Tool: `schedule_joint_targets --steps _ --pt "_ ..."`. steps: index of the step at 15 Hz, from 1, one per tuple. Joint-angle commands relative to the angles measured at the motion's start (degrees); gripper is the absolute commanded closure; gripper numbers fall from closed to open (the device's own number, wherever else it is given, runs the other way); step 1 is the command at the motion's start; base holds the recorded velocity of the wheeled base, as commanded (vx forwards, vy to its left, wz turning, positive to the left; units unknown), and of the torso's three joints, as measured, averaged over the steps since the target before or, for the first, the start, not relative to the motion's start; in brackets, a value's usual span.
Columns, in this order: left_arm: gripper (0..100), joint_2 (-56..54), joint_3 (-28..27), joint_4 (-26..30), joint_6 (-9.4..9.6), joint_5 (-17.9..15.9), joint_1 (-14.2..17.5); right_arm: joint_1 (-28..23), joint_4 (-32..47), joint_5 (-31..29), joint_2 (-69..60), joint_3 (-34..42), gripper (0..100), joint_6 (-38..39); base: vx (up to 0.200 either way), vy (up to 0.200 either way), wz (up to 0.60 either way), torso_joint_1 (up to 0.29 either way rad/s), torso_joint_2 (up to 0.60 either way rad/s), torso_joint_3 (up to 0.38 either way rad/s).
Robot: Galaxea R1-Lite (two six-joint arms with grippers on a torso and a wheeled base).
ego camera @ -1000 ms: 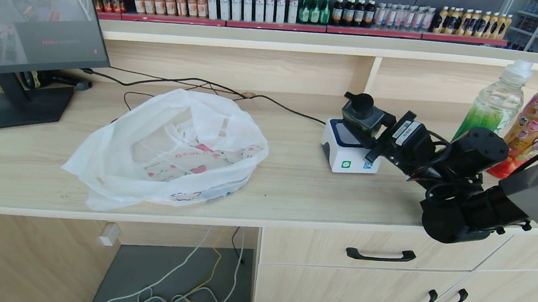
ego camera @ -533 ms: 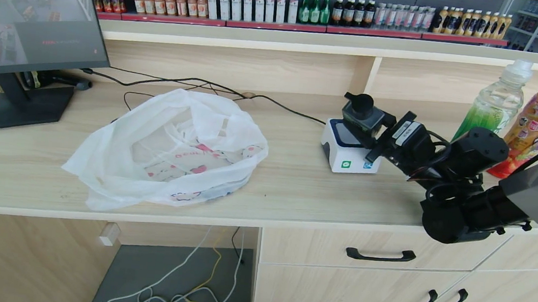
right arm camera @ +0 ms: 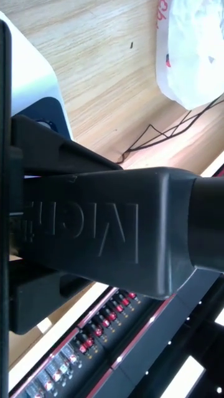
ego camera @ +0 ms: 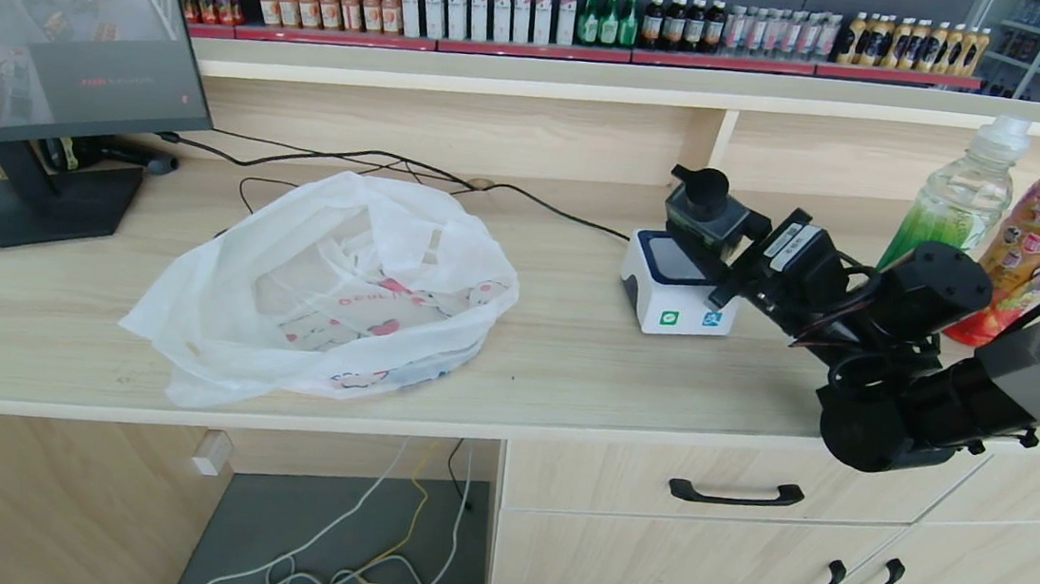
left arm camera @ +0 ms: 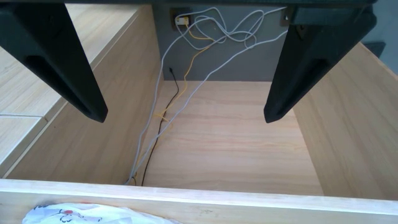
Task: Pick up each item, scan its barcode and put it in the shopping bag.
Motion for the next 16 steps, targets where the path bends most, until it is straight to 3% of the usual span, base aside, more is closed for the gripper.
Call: schedule_joint_targets --steps 1,8,9,16 --pt "0 0.01 0.00 0.00 -0.01 0.01 0.01 0.30 -0.08 -0.30 -2.14 1.01 100 -0.03 0.000 0.000 0.00 0.000 0.00 0.000" --pt "0 0.01 0.00 0.00 -0.01 0.01 0.01 6.19 -0.08 -7.51 -12.33 11.47 100 1.99 0.000 0.000 0.00 0.000 0.00 0.000" --pt "0 0.01 0.00 0.00 -0.01 0.01 0.01 8.04 -0.08 -12.87 -17.43 17.19 100 4.10 0.000 0.000 0.00 0.000 0.00 0.000" --pt "0 0.01 0.00 0.00 -0.01 0.01 0.01 6.72 -0.08 -15.86 -27.98 27.29 100 15.52 0.000 0.000 0.00 0.000 0.00 0.000"
